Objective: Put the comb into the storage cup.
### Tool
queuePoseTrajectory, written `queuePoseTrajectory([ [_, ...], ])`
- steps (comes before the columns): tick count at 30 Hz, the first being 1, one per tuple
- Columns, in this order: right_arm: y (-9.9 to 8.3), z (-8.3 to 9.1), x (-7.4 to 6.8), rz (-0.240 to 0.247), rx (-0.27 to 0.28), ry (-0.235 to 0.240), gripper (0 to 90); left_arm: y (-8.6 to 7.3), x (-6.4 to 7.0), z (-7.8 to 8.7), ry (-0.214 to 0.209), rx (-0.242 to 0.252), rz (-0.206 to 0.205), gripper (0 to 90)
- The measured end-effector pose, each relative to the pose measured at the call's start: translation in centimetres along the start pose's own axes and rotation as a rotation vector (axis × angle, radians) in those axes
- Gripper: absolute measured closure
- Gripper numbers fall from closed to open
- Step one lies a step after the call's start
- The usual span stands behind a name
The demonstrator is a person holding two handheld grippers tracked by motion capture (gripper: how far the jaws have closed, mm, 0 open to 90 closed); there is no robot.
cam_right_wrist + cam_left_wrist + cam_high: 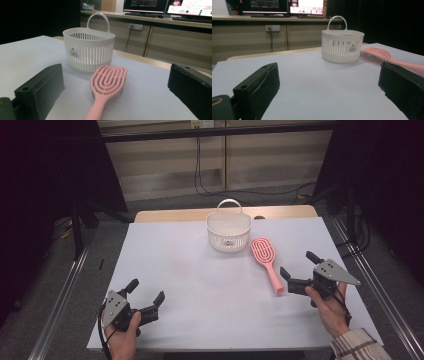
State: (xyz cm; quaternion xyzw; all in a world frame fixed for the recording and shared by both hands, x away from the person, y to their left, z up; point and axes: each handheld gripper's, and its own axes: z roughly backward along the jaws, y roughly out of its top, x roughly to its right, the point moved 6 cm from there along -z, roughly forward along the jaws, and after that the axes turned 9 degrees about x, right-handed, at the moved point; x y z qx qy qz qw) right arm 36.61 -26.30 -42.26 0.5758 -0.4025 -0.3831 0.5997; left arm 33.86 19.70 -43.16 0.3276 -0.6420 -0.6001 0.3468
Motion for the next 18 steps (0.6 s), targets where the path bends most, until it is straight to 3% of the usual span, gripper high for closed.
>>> queuePoseTrajectory([
  [18,0.7,-2.7,1.6,0.014,0.000,-0.011,1.0,0.0,0.1,0.0,-0.007,0.000,-0.011,3.7],
])
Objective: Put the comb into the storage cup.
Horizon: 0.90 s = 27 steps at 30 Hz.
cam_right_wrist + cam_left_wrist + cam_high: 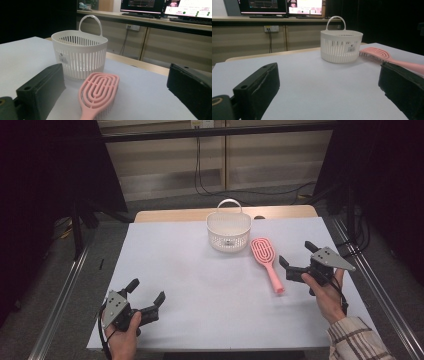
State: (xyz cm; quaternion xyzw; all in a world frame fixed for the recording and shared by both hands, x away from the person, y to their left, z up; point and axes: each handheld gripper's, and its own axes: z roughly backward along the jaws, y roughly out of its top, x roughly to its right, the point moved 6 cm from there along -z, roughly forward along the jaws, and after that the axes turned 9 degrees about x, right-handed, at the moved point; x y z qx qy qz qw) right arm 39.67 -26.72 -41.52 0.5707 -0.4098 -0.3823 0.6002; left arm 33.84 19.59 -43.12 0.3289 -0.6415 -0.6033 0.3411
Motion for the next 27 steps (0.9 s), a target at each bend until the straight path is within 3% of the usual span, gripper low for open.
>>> queuePoseTrajectory([
  [10,1.2,-1.4,-0.1,0.016,0.014,0.006,0.6,-0.1,0.1,-0.1,-0.007,-0.006,0.004,3.7],
  [22,1.7,-3.4,-0.6,-0.001,0.026,0.015,0.2,-0.2,0.1,-0.1,-0.013,-0.013,-0.004,3.7],
  [27,1.9,-4.5,-1.2,0.025,0.022,0.025,0.0,-0.2,0.1,-0.1,-0.015,-0.013,-0.007,3.7],
])
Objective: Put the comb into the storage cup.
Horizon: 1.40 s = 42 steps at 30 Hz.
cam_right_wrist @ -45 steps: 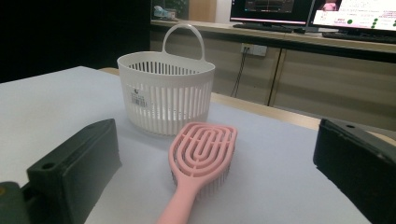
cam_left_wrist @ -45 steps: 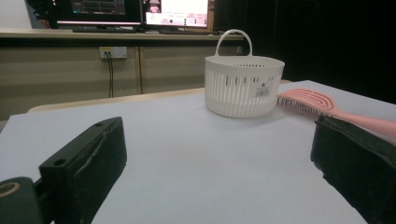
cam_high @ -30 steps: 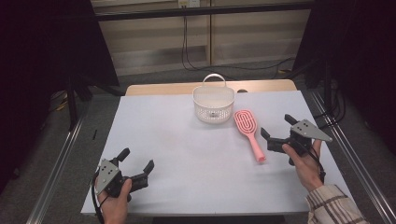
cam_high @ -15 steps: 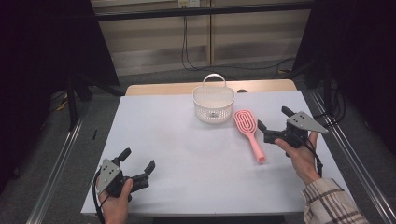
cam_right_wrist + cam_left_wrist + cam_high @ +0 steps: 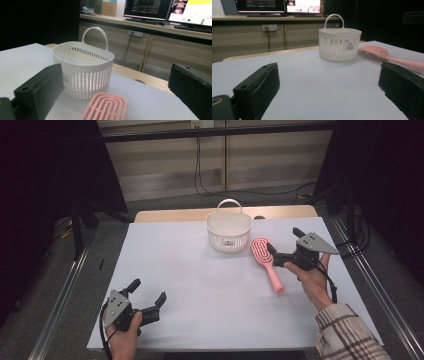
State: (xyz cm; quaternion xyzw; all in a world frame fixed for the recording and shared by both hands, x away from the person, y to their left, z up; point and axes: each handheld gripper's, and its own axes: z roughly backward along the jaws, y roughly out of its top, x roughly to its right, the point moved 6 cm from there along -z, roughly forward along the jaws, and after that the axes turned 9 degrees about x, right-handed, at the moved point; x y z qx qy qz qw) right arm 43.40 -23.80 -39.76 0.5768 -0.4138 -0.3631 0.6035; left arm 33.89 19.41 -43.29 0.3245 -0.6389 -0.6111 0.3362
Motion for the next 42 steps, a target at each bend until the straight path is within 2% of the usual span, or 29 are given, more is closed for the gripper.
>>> queuePoseTrajectory([
  [2,0.0,-0.8,-0.6,-0.004,-0.001,0.018,0.0,-0.1,0.0,0.0,0.004,-0.006,-0.005,3.7],
  [6,0.0,-1.6,-0.9,0.011,-0.008,0.018,0.0,0.0,-0.1,0.0,0.003,-0.005,-0.004,3.7],
  [8,-0.1,-2.4,-1.0,0.000,-0.017,0.014,0.0,0.0,0.0,0.0,0.004,-0.004,-0.003,3.7],
  [11,-0.2,-2.8,-1.1,0.003,-0.017,0.016,0.8,-0.1,0.0,0.0,0.004,-0.006,-0.004,3.7],
  [13,-0.6,-2.8,-1.2,0.003,-0.045,0.032,6.9,-0.1,0.0,0.1,0.007,-0.008,-0.003,3.7],
  [15,-0.7,-2.7,-1.2,0.008,-0.057,0.036,9.0,-0.1,0.0,0.1,0.004,-0.007,-0.008,3.7],
  [16,-0.8,-2.6,-1.0,0.019,-0.067,0.038,16.3,0.0,0.0,0.1,0.004,-0.006,-0.006,3.7],
  [18,-0.7,-2.6,-0.9,0.016,-0.068,0.035,16.9,-0.1,0.0,0.1,0.002,-0.006,-0.004,3.7],
  [20,-0.6,-2.5,-0.8,0.003,-0.066,0.037,23.1,0.0,0.0,0.1,0.002,-0.001,-0.002,3.7],
  [23,-0.7,-2.4,-0.6,-0.009,-0.079,0.044,27.3,-0.1,0.0,0.1,0.003,-0.008,-0.005,3.7],
  [24,-0.9,-2.4,-0.6,-0.028,-0.104,0.046,31.8,-0.1,0.0,0.0,-0.001,-0.009,-0.007,3.7],
  [27,-1.1,-2.4,-0.6,-0.038,-0.117,0.060,36.1,0.0,0.0,0.1,-0.004,-0.003,-0.009,3.7],
  [29,-1.1,-2.3,-0.7,-0.047,-0.136,0.081,47.0,0.0,0.0,0.1,-0.005,-0.003,-0.010,3.7],
  [30,-1.1,-2.3,-0.7,-0.047,-0.136,0.081,47.0,0.0,0.0,0.1,-0.004,-0.003,-0.009,3.7],
  [32,-1.0,-2.3,-0.6,-0.044,-0.142,0.071,54.4,0.0,0.0,0.1,-0.004,-0.006,-0.012,3.7],
  [36,-0.8,-2.0,-0.6,-0.047,-0.147,0.093,69.2,-0.1,0.1,0.0,-0.003,-0.009,-0.015,3.7],
  [42,-0.7,-1.8,-0.6,-0.054,-0.166,0.138,85.4,-0.1,0.1,0.0,-0.002,-0.008,-0.015,3.7],
])
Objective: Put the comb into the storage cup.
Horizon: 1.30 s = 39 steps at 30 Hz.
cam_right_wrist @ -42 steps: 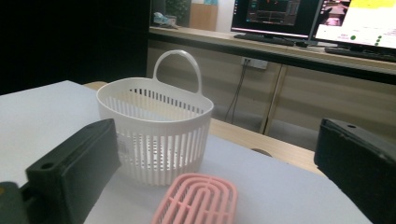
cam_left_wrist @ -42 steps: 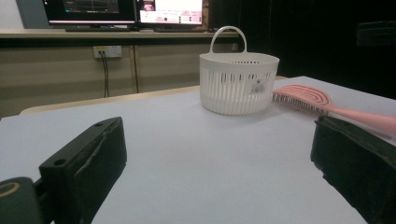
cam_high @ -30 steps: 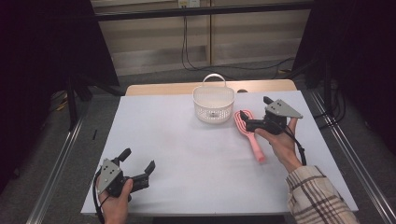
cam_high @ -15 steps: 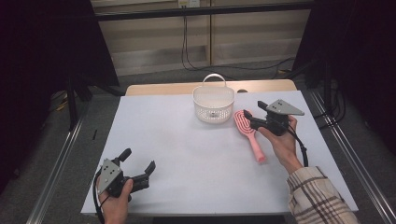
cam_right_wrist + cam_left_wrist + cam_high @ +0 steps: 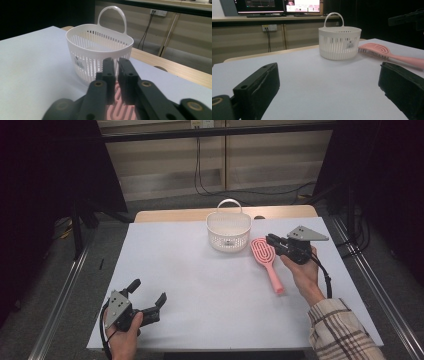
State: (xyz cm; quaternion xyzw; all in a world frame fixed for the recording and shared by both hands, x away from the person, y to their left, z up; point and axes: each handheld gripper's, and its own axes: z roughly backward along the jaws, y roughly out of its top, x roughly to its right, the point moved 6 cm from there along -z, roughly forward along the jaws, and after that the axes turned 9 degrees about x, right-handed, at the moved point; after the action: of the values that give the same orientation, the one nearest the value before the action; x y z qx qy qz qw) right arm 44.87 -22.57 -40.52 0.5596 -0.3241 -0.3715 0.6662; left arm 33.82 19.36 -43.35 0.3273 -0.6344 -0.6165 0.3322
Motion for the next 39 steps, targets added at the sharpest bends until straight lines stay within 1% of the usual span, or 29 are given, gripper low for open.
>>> queuePoseTrajectory([
  [2,0.0,0.0,-0.1,0.001,-0.005,0.004,86.6,0.0,0.0,0.0,0.000,0.000,-0.001,3.7],
  [3,0.1,0.0,-0.1,0.005,-0.004,0.003,88.8,0.0,0.0,0.0,-0.001,0.000,0.000,3.7],
  [4,0.3,0.1,-0.1,0.007,-0.007,0.013,90.0,0.0,0.0,0.0,0.000,0.000,0.000,3.7],
  [7,0.4,0.2,-0.2,0.003,-0.009,0.017,90.0,0.0,0.0,0.0,0.000,0.002,0.003,3.7],
  [13,0.4,0.5,-0.6,-0.014,-0.075,0.051,90.0,0.0,0.0,0.0,0.001,0.001,0.003,3.7],
  [14,0.4,0.5,-0.6,-0.014,-0.075,0.051,90.0,0.0,0.0,0.0,0.001,0.001,0.003,3.7],
  [15,0.2,0.5,-0.7,-0.015,-0.109,0.051,90.0,0.0,0.0,0.0,0.001,0.001,0.003,3.7],
  [17,0.1,0.5,-0.8,-0.021,-0.118,0.058,90.0,0.0,0.0,0.0,0.001,0.002,0.001,3.7],
  [19,-0.1,0.5,-1.0,-0.029,-0.151,0.063,90.0,0.0,0.0,0.0,0.001,0.001,0.002,3.7],
  [24,-0.4,0.9,-1.2,-0.028,-0.231,0.086,90.0,0.0,0.0,0.0,0.001,0.001,0.002,3.7],
  [27,-0.7,1.1,-1.4,-0.035,-0.267,0.092,90.0,0.0,0.0,0.0,0.001,0.000,0.003,3.7],
  [28,-0.9,1.2,-1.5,-0.037,-0.290,0.098,90.0,0.0,0.0,0.0,0.001,0.000,0.003,3.7],
  [29,-0.9,1.2,-1.5,-0.037,-0.290,0.098,90.0,0.0,0.0,0.0,0.002,0.001,0.002,3.7],
  [33,-1.2,1.2,-2.0,-0.028,-0.331,0.122,90.0,0.0,0.0,0.0,0.003,0.001,0.003,3.7],
  [37,-1.7,1.3,-2.5,-0.023,-0.385,0.139,90.0,0.0,-0.1,0.0,0.002,-0.001,0.001,3.7],
  [39,-1.9,1.4,-2.5,-0.029,-0.412,0.141,90.0,0.0,0.0,0.0,0.003,0.001,0.004,3.7],
])
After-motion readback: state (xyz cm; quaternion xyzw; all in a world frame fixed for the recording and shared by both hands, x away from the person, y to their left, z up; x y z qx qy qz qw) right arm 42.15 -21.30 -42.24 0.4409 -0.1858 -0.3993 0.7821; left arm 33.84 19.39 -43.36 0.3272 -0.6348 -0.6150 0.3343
